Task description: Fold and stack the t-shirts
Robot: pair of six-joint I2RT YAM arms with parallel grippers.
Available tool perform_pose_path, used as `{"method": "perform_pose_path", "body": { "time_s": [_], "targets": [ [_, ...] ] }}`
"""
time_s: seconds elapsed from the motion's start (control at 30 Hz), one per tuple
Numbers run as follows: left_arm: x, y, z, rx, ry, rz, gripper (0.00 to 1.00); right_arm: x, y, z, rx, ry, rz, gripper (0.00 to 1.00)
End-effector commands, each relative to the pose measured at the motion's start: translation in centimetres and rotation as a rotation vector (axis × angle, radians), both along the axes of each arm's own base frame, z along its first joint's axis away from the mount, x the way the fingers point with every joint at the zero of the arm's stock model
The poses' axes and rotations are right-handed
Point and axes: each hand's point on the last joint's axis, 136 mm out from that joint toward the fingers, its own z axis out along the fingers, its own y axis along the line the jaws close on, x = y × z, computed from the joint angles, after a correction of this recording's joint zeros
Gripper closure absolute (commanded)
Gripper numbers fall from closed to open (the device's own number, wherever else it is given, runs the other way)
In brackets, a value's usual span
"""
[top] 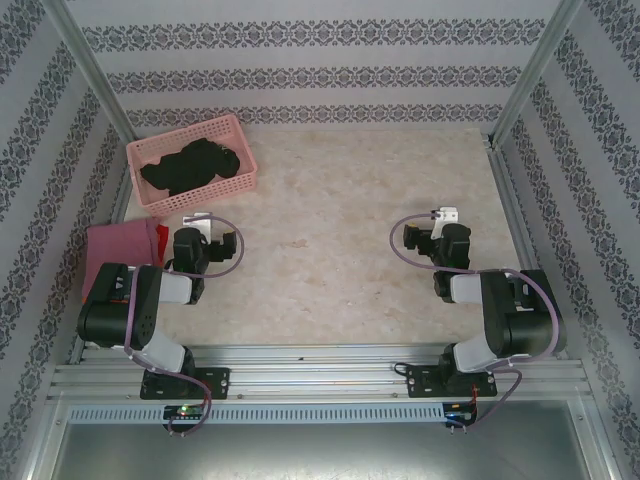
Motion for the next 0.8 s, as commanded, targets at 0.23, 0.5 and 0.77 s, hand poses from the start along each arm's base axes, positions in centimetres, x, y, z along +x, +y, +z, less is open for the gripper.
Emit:
{"method": "perform_pose_path", "body": {
  "time_s": [0.23,0.5,0.77],
  "targets": [
    [1.7,0.4,2.5,0.022,-0.105,-0.017,0.0,1.6,0.1,2.6,-0.008,-0.102,0.028,0.02],
    [1.7,0.9,2.4,0.024,-0.104,0.017,0.0,1.6,0.1,2.6,-0.008,-0.101,0.029,0.02],
    [1.3,2.0,2.7,0.027,-0.124,0.087,0.0,1.6,0.1,2.6,-0.005,-0.103,0.028,0.02]
  ]
}}
